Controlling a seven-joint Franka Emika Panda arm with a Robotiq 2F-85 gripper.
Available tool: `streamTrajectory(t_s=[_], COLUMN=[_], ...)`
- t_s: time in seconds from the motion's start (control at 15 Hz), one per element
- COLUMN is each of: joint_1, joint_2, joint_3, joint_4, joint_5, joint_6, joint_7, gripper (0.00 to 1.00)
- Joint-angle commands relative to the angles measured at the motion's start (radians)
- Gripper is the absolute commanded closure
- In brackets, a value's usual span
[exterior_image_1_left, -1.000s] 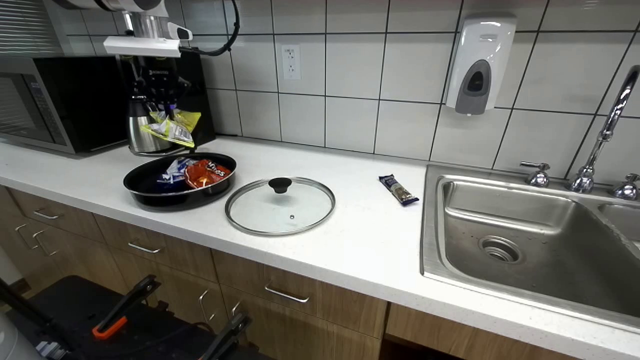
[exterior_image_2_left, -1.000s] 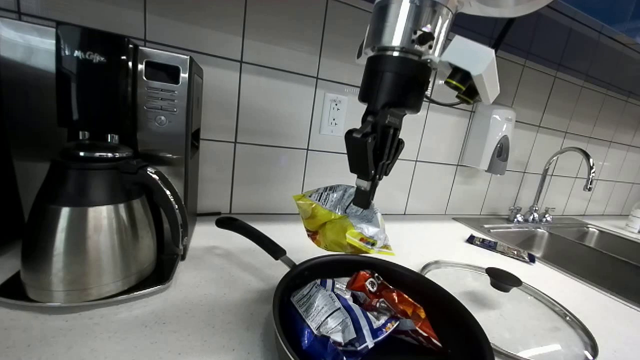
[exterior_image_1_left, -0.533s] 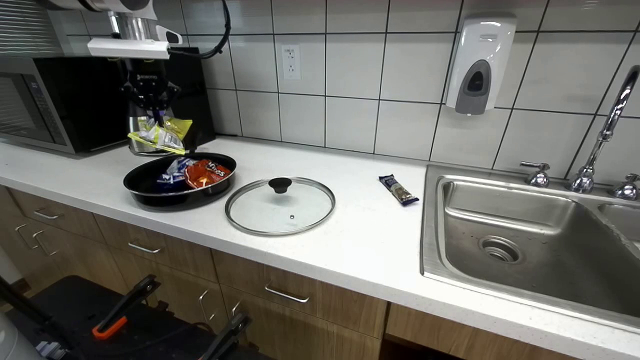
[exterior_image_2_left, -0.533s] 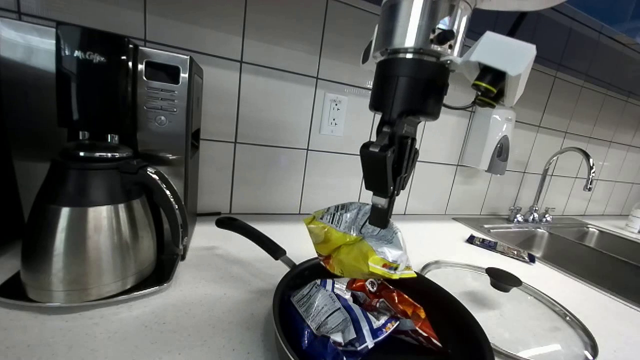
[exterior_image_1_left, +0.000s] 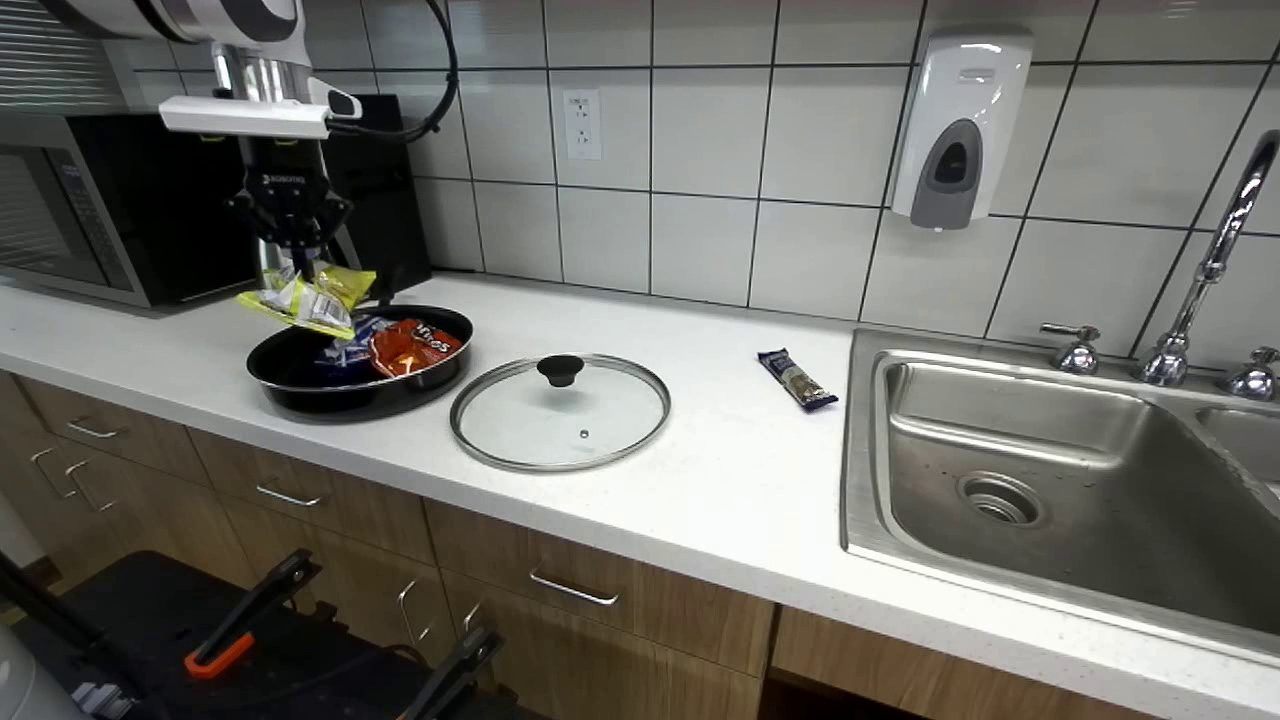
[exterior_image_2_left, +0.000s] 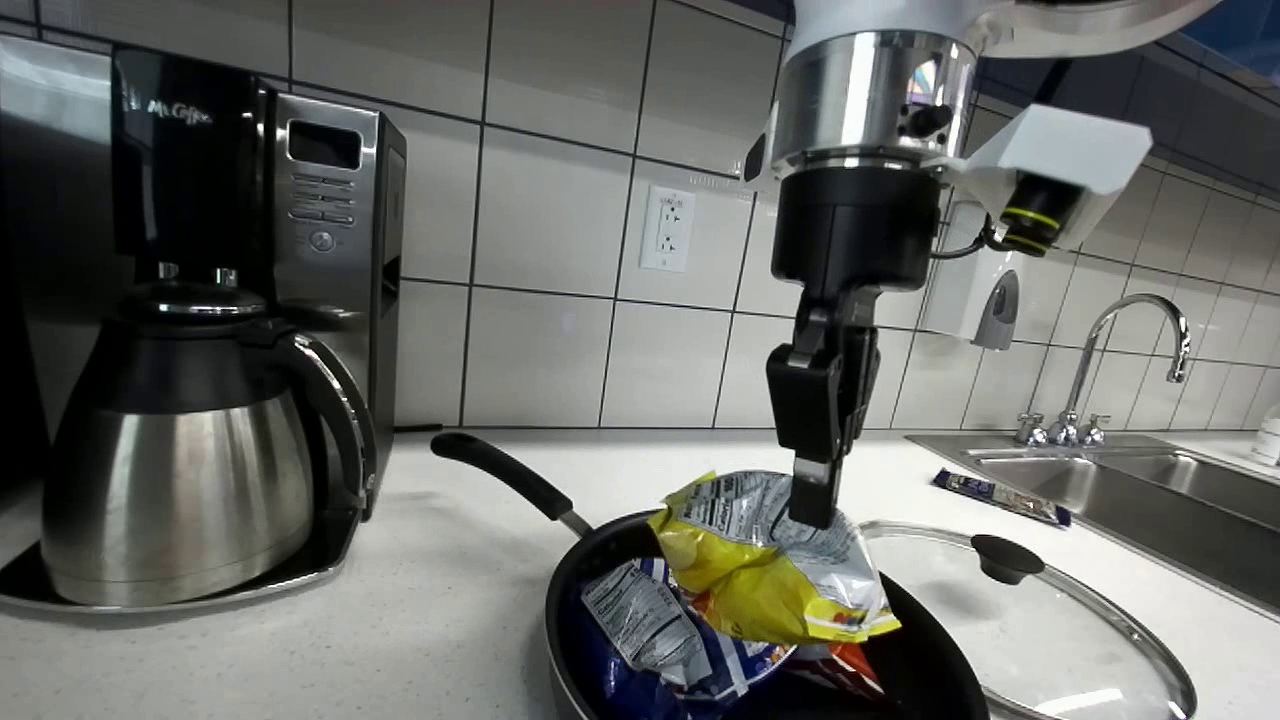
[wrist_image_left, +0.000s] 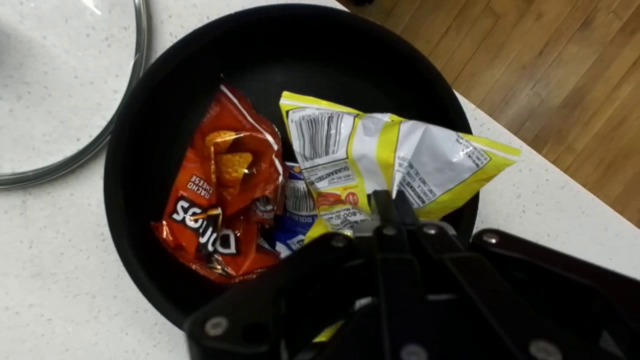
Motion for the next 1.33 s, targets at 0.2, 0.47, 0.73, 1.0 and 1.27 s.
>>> streamTrajectory(t_s=[0.2,0.47,0.73,1.0,1.27], joint_1=[-0.002,-0.005,-0.01,-0.013,-0.016], joint_2=[-0.026,-0.001,0.036,0.085,0.133], joint_3=[-0.003,-0.012,-0.024,-0.032,-0.033], joint_4=[-0.034,-0.036,-0.021,0.006,0.039], joint_5=[0.015,0.004,0.003,0.003,0.012], joint_6=[-0.057,-0.045,-0.03,-0.018,-0.003], joint_7=[0.011,0.012,0.001,-0.015,-0.032], gripper=[1.0,1.0,1.0,1.0,1.0])
